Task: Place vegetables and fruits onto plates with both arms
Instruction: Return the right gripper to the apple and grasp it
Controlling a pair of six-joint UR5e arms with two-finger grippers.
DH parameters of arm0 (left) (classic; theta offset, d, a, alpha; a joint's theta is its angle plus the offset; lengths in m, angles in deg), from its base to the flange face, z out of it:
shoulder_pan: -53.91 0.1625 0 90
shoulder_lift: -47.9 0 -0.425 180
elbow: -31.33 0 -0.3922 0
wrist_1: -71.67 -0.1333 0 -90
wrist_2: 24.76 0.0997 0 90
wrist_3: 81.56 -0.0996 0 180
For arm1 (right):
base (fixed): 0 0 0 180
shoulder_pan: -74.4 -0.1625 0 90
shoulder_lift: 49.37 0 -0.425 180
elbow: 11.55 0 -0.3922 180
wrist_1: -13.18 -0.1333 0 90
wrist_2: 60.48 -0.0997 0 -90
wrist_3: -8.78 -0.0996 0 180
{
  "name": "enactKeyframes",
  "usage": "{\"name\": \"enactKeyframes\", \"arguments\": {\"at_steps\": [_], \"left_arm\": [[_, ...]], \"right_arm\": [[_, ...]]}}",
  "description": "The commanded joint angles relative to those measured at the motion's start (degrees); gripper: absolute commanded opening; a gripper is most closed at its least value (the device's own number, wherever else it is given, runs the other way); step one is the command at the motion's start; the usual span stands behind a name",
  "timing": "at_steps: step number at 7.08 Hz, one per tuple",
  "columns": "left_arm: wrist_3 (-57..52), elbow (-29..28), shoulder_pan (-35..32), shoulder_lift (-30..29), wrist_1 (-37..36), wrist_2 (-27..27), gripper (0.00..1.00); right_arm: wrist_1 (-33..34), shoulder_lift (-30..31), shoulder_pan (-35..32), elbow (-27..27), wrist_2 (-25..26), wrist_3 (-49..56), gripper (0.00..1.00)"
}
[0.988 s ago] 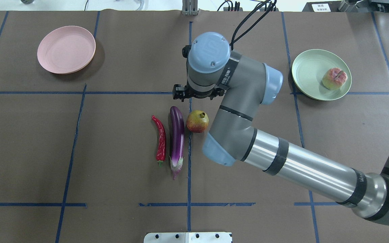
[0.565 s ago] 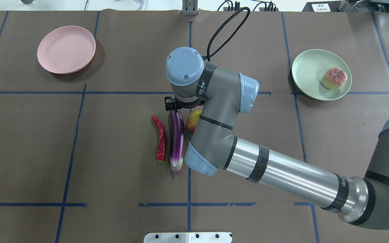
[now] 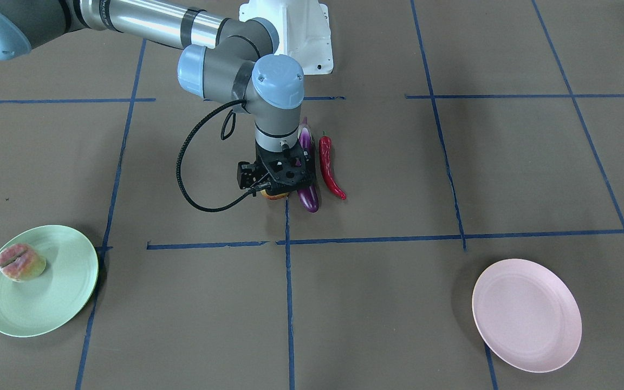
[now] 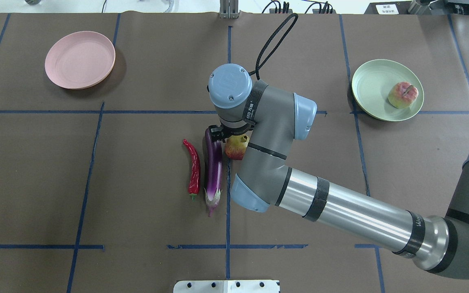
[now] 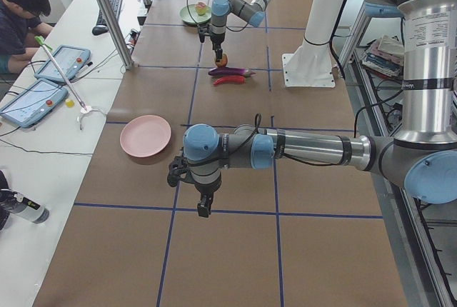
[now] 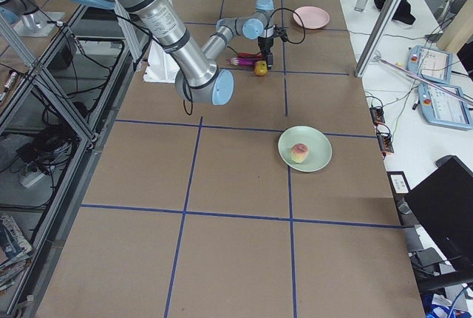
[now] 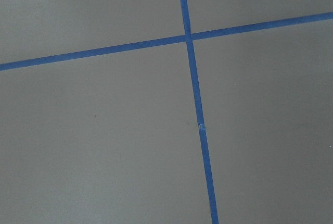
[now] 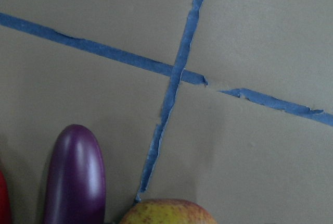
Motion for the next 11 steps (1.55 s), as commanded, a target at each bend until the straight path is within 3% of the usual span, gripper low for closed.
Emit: {"name": "enactKeyframes", "arguments": {"at_steps": [1, 6, 7, 8, 11], "left_arm": [[0.0, 0.0, 0.0, 0.0, 0.0, -0.1, 1.0], [0.1, 0.1, 0.0, 0.0, 0.0, 0.0, 1.0], [0.0, 0.1, 0.0, 0.0, 0.0, -0.1, 1.0], [0.0, 0.2, 0.0, 0.0, 0.0, 0.0, 1.0], [0.0, 0.2, 0.0, 0.0, 0.0, 0.0, 1.0]], "right_arm": [[-0.1, 0.4, 0.6, -0.2, -1.3, -0.3, 1.0], [-0.2, 0.8, 1.8, -0.7, -1.4, -0.5, 1.0], [-0.2, 0.5, 1.8, -0.7, -1.6, -0.6, 0.63], [-0.2, 0.7, 1.5, -0.7, -2.3, -0.8, 0.02], [0.0, 0.5, -10.5, 0.0, -13.3, 4.0, 0.0]]}}
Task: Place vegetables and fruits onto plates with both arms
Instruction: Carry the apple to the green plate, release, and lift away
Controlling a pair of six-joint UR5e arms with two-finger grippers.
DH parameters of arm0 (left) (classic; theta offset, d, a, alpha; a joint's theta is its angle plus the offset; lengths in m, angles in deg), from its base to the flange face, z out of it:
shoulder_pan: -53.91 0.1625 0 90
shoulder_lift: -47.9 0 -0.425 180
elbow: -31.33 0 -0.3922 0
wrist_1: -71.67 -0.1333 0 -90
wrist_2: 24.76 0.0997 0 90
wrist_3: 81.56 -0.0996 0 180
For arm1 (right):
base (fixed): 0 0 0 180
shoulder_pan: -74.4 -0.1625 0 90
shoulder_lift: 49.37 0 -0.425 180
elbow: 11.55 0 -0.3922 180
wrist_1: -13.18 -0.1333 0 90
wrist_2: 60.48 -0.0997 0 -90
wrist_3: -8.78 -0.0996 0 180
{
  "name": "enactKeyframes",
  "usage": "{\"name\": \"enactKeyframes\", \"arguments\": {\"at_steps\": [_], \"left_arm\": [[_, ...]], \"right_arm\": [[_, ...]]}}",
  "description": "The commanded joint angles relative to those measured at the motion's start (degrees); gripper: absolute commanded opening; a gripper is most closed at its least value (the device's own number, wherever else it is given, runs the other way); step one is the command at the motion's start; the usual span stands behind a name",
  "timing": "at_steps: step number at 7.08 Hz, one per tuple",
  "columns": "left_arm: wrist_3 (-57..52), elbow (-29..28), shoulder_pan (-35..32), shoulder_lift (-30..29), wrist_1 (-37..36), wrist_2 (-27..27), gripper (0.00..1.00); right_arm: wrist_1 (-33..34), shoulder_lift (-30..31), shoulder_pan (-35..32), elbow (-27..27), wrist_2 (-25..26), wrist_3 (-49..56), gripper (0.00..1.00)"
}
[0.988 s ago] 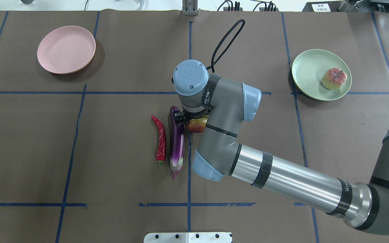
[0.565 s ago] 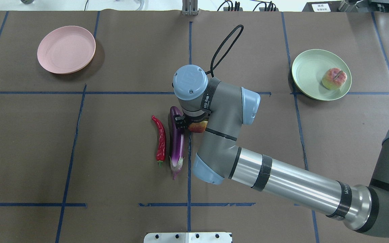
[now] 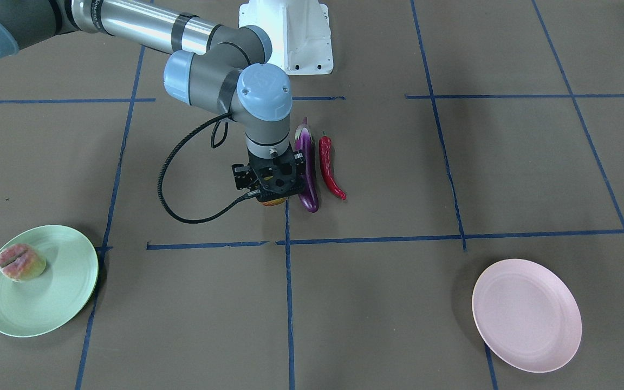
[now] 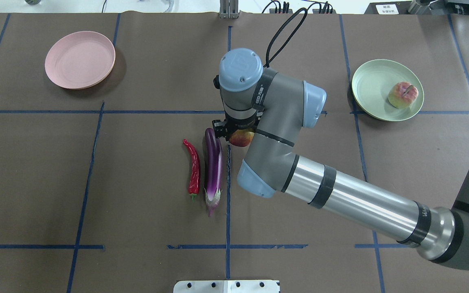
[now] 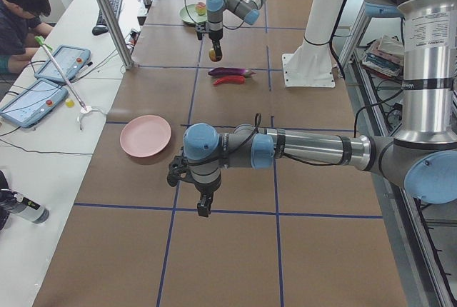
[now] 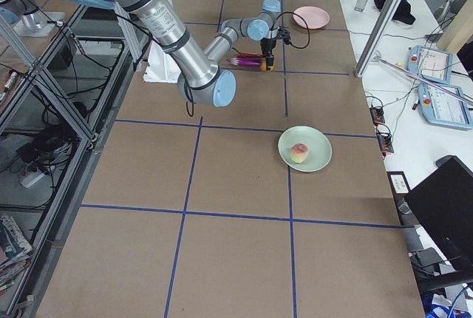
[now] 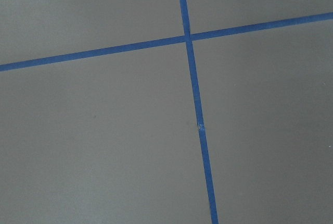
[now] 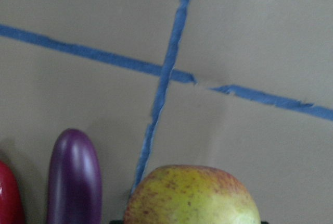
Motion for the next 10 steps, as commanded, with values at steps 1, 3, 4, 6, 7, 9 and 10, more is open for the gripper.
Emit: {"name": "enactKeyframes", "arguments": {"at_steps": [1, 3, 4, 6, 7, 9, 10], "left_arm": [[0.0, -0.2, 0.0, 0.0, 0.0, 0.0, 1.0], [0.0, -0.3, 0.0, 0.0, 0.0, 0.0, 1.0], [0.0, -0.3, 0.1, 0.0, -0.1, 0.0, 1.0], [0.0, -0.3, 0.3, 0.0, -0.1, -0.1, 1.0], [0.0, -0.3, 0.3, 0.0, 0.0, -0.1, 1.0], [0.0, 0.0, 0.4, 0.0, 0.0, -0.1, 1.0], [0.0, 0.2, 0.3, 0.0, 0.0, -0.1, 1.0]], "right_arm": [[-0.2, 2.9, -10.1, -0.1, -6.9, 10.0, 0.01], [-0.3, 10.7, -19.5, -0.2, -7.3, 25.9, 0.02], [-0.3, 14.6, -23.1, -0.5, -7.3, 33.8, 0.02], [-5.0, 20.9, -24.2, -1.8, -7.2, 39.7, 0.2], [-8.9, 21.8, -24.0, -3.9, -7.1, 39.3, 0.6], [-11.0, 21.0, -24.2, -4.4, -7.4, 34.9, 1.0], [-10.0, 20.3, -25.9, -3.8, -9.7, 33.4, 1.0]]}}
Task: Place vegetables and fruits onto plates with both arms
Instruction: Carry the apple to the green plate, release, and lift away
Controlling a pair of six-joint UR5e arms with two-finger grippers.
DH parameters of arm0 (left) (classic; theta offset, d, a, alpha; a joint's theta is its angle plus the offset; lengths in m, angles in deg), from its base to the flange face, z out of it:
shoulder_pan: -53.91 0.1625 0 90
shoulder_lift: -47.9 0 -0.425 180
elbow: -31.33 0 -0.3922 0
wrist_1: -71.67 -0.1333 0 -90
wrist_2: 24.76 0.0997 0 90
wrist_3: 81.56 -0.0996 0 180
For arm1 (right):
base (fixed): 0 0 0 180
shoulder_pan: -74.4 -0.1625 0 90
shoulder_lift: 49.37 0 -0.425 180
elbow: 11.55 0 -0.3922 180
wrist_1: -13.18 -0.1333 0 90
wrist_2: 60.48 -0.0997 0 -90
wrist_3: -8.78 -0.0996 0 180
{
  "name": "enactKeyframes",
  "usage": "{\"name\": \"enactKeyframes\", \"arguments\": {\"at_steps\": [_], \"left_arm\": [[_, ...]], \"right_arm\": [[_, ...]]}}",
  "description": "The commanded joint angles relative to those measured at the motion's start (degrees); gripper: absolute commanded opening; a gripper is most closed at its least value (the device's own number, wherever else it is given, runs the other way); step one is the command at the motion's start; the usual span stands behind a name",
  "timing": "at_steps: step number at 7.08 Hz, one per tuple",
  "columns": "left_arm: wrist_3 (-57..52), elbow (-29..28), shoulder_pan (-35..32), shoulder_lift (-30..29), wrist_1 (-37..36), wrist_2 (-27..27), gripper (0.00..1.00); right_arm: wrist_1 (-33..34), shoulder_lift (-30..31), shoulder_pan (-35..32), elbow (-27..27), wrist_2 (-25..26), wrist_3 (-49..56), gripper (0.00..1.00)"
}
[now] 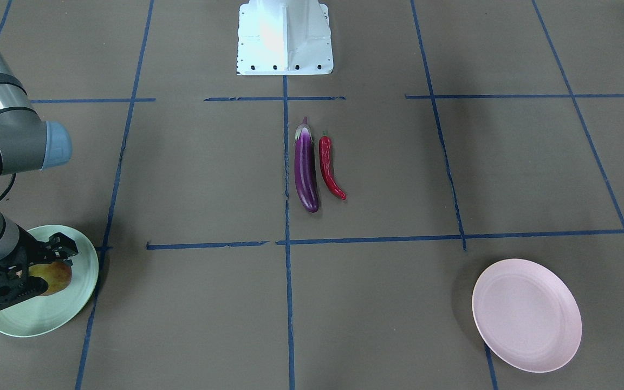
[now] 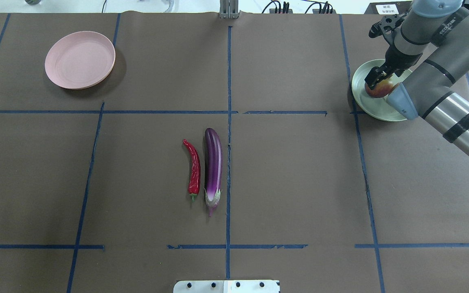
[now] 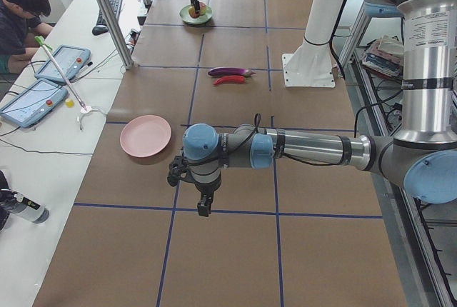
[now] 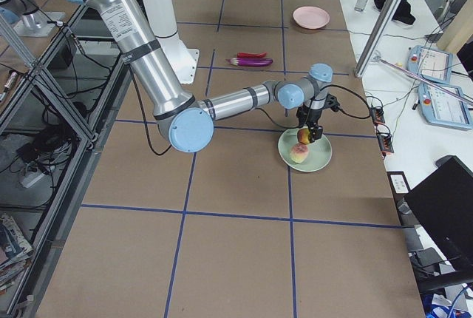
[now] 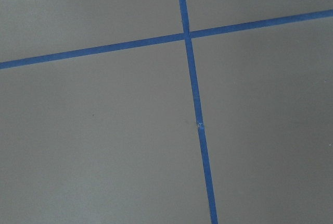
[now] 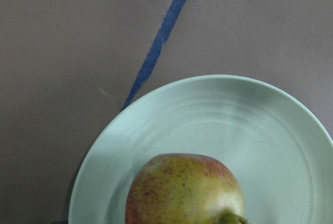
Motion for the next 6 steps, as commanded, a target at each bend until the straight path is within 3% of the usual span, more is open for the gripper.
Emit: {"name": "enactKeyframes", "arguments": {"at_steps": [1, 3, 4, 6], "left_arm": [[0.0, 0.2, 0.0, 0.0, 0.0, 0.1, 1.0], [-0.1, 0.6, 0.0, 0.0, 0.1, 0.1, 1.0], [-0.3, 0.8, 0.1, -0.2, 0.1, 0.1, 1.0], [0.1, 0.8, 1.6, -0.8, 0.4, 0.2, 1.0]], "right_arm": [[3.8, -1.7, -5.0, 0.4, -6.0, -2.1, 1.0], [7.5, -0.8, -12.3, 1.8, -8.0, 1.7, 1.0], [10.0, 1.7, -17.0, 2.9, -8.5, 8.7, 1.0], [17.6, 13.3, -22.7, 13.7, -8.4, 15.5, 1.0]]}}
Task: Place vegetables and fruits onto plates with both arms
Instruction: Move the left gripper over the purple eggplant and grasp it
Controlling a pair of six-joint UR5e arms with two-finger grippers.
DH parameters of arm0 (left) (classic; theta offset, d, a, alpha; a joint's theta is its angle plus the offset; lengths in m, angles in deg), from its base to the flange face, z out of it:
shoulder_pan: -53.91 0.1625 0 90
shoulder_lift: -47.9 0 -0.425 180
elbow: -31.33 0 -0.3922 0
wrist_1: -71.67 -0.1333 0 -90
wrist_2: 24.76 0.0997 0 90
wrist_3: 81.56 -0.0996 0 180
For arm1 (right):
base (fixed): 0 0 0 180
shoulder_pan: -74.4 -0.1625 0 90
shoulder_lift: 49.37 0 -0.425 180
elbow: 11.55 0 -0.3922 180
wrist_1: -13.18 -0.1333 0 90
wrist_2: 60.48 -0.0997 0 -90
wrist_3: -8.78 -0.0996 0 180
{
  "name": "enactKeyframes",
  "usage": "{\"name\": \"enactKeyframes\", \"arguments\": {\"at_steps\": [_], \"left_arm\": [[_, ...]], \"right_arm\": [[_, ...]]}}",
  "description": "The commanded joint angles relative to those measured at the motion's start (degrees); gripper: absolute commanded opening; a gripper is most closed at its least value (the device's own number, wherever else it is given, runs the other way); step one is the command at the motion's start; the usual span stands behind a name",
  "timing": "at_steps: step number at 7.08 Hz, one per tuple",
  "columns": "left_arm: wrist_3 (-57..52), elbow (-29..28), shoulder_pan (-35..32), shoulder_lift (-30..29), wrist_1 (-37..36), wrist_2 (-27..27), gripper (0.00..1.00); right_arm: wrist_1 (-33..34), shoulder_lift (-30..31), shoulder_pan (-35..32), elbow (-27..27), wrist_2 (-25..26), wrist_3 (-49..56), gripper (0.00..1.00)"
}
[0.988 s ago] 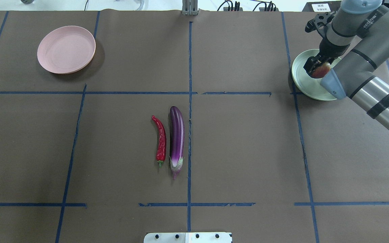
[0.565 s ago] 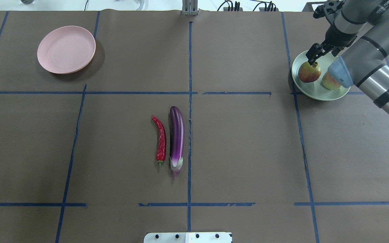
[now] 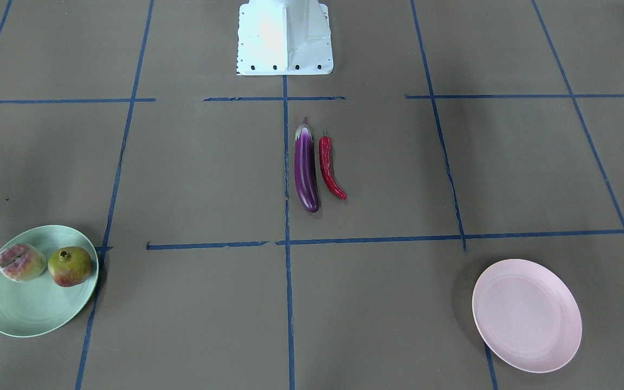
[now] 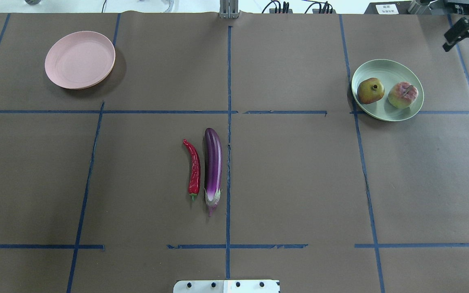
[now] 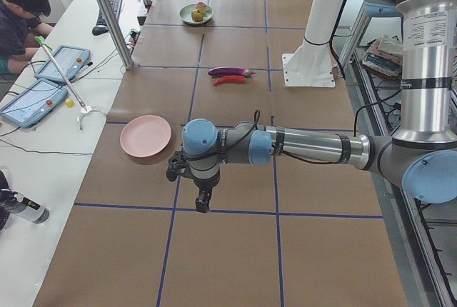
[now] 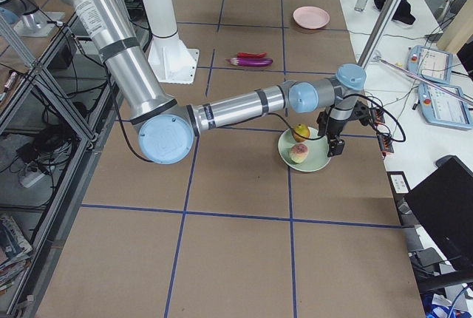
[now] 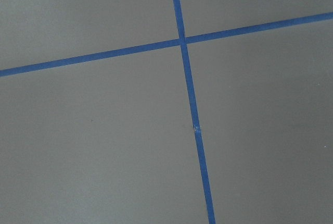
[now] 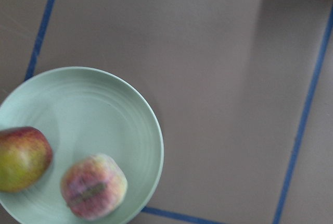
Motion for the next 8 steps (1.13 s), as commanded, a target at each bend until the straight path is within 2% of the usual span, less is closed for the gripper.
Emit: {"name": "enactKeyframes", "arguments": {"at_steps": [1, 2, 3, 4, 5, 6, 8], "left_arm": [[0.3, 0.1, 0.7, -1.3, 5.0, 0.0, 1.0], [0.3, -0.4, 0.7, -1.3, 11.5, 0.2, 1.0], [0.6, -0.3, 0.7, -1.6, 14.8, -0.2, 1.0], [6.0, -0.4, 1.3, -5.0, 14.2, -0.3, 1.0], [19.4, 0.9, 4.9, -6.1, 15.0, -0.8, 1.0], [27.2, 1.8, 11.4, -9.7, 14.8, -2.4, 1.0], [44.8, 4.8, 29.2, -17.7, 14.8, 0.4, 1.0]], "right_arm": [[4.8, 18.6, -5.2, 16.6, 0.2, 2.4, 1.0], [4.9, 25.1, -6.8, 21.1, 0.0, 2.1, 1.0], [4.8, 29.7, -6.8, 24.8, -0.5, -0.4, 1.0], [4.7, 30.6, -6.7, 27.2, -0.8, -5.5, 1.0], [4.2, 30.7, -6.7, 27.0, -0.8, -5.9, 1.0], [3.7, 30.7, -6.7, 26.9, -0.9, -5.9, 1.0], [3.6, 30.6, -6.6, 27.0, -1.8, -5.8, 1.0]]}}
